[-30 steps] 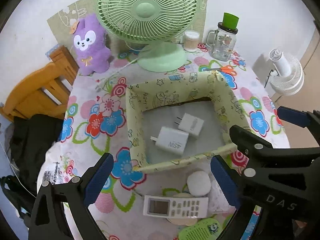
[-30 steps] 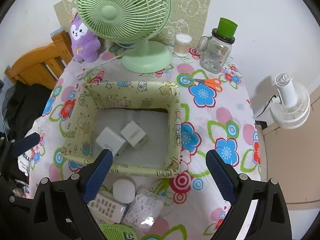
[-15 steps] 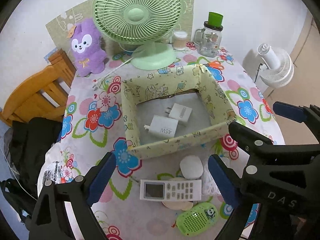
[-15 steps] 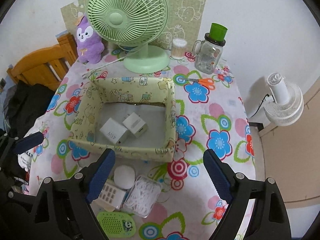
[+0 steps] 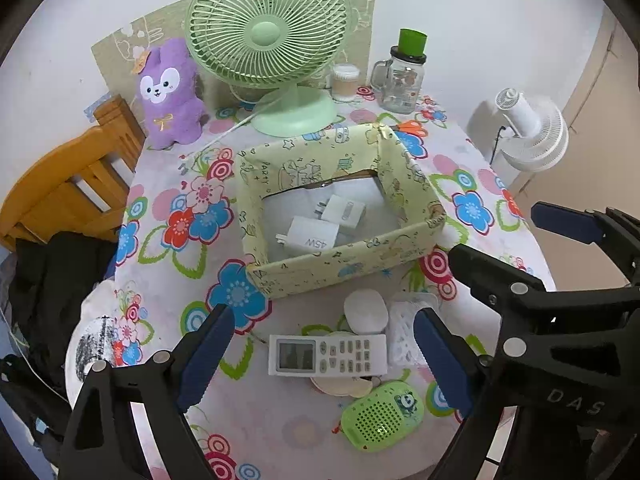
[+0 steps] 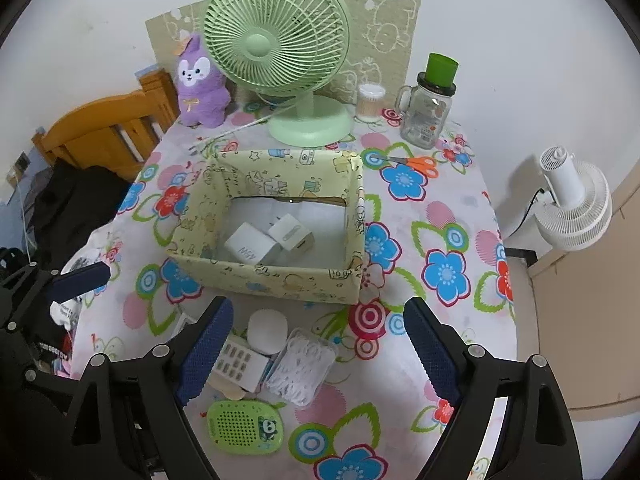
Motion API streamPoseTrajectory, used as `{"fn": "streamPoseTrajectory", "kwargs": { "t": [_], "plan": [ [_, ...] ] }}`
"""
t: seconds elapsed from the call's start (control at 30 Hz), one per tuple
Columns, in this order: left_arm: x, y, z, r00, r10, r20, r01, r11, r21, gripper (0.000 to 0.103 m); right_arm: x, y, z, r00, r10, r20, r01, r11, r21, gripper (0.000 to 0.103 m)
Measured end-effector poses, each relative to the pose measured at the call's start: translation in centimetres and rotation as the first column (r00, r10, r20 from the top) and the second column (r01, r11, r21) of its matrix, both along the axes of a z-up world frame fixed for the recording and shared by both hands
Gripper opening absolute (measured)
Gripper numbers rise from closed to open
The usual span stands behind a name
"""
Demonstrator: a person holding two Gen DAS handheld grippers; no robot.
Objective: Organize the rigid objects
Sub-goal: 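Withdraw both tools from the box toward the remote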
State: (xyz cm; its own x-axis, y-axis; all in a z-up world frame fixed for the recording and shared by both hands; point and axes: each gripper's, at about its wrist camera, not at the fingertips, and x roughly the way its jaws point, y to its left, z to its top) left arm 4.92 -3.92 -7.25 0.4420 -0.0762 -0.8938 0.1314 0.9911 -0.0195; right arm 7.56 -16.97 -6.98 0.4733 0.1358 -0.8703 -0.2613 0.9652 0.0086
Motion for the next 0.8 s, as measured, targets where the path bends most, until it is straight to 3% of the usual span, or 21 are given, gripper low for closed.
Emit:
{"fn": "streamPoseTrajectory", "kwargs": {
  "t": [0.37,0.8],
  "plan": [
    [-1.7,0.2,-1.2,1.000,-0.010,-0.021,0.009,0.999,-0.034,0.092,-2.0,-0.3,-0.2,1.000,0.007,0.028,-0.008,1.000,0.018,0.088],
    [-3.0,0.7,-4.6,0.999,-0.002,-0.049,0.000,0.999,-0.042,0.092,-3.4,-0.7,-3.4,0.999,0.036,-0.015,-0.036,0.998,0.044,0.086]
  ]
}}
